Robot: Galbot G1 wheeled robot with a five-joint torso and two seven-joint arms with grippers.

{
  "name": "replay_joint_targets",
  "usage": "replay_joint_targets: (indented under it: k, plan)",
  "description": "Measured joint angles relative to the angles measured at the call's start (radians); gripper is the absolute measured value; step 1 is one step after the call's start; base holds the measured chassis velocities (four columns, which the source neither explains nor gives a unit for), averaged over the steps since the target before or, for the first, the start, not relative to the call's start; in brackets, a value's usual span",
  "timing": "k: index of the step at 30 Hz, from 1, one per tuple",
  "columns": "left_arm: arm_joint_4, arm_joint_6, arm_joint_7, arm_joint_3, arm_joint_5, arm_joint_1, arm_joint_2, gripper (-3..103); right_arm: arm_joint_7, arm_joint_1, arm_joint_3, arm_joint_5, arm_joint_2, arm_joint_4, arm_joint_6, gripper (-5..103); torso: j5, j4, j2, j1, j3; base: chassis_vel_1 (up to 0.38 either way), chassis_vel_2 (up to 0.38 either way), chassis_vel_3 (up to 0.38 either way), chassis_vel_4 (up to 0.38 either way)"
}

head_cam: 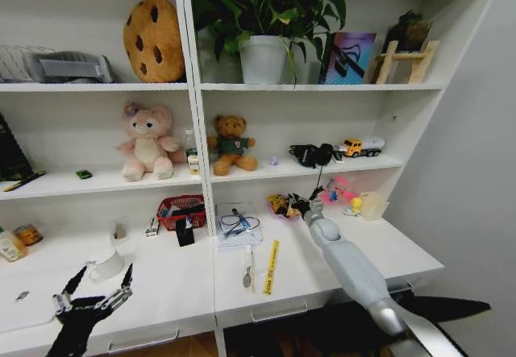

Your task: Organize the objects on the table.

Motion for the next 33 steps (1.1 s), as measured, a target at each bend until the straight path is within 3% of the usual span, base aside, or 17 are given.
replay_joint_targets:
  k: [1,3,5,6,8,9,11,12,13,15,25,33]
  plan:
    - [0.000,0.000,0.000,0.000,0.000,0.000,0.000,100,0.000,0.000,0.000,0.000,0.000,0.000,0.000,37,0.0000,0.0000,0.000,0.000,0.000,0.000,0.000,0.000,0.000]
    - [0.000,0.000,0.000,0.000,0.000,0.000,0.000,100,0.009,-0.152,0.088,0.000,-0.044,0.145,-0.009,48,0.0020,-0.0007,0.000,0.000,0.000,0.000,0.000,0.000,0.000]
    - [0.000,0.000,0.000,0.000,0.000,0.000,0.000,100,0.014,-0.233,0.142,-0.002,-0.065,0.232,-0.007,54,0.0009,-0.0004,0.000,0.000,0.000,0.000,0.000,0.000,0.000]
    - [0.000,0.000,0.000,0.000,0.000,0.000,0.000,100,0.023,-0.317,0.189,-0.004,-0.080,0.316,-0.003,65,-0.0001,-0.0003,0.000,0.000,0.000,0.000,0.000,0.000,0.000]
    - [0.000,0.000,0.000,0.000,0.000,0.000,0.000,100,0.032,-0.366,0.214,-0.004,-0.085,0.363,0.002,65,0.0003,-0.0004,0.000,0.000,0.000,0.000,0.000,0.000,0.000]
    - [0.000,0.000,0.000,0.000,0.000,0.000,0.000,100,0.044,-0.462,0.264,-0.006,-0.088,0.443,0.010,75,0.0012,0.0004,0.000,0.000,0.000,0.000,0.000,0.000,0.000]
    - [0.000,0.000,0.000,0.000,0.000,0.000,0.000,100,0.050,-0.538,0.300,-0.011,-0.084,0.489,0.015,75,0.0004,0.0002,0.000,0.000,0.000,0.000,0.000,0.000,0.000]
    - [0.000,0.000,0.000,0.000,0.000,0.000,0.000,100,0.052,-0.614,0.338,-0.025,-0.072,0.537,0.021,86,0.0008,-0.0004,0.000,0.000,0.000,0.000,0.000,0.000,0.000]
    - [0.000,0.000,0.000,0.000,0.000,0.000,0.000,100,0.052,-0.614,0.338,-0.025,-0.072,0.537,0.021,86,0.0008,-0.0004,0.000,0.000,0.000,0.000,0.000,0.000,0.000]
    - [0.000,0.000,0.000,0.000,0.000,0.000,0.000,100,0.052,-0.738,0.400,-0.060,-0.038,0.622,0.049,96,0.0003,0.0002,0.000,0.000,0.000,0.000,0.000,0.000,0.000]
    - [0.000,0.000,0.000,0.000,0.000,0.000,0.000,100,0.051,-1.004,0.489,-0.125,0.117,0.800,0.109,100,0.0005,-0.0001,0.000,0.000,0.000,0.000,0.000,0.000,0.000]
    - [0.000,0.000,0.000,0.000,0.000,0.000,0.000,100,0.055,-1.035,0.488,-0.144,0.147,0.831,0.119,100,0.0006,0.0001,0.000,0.000,0.000,0.000,0.000,0.000,0.000]
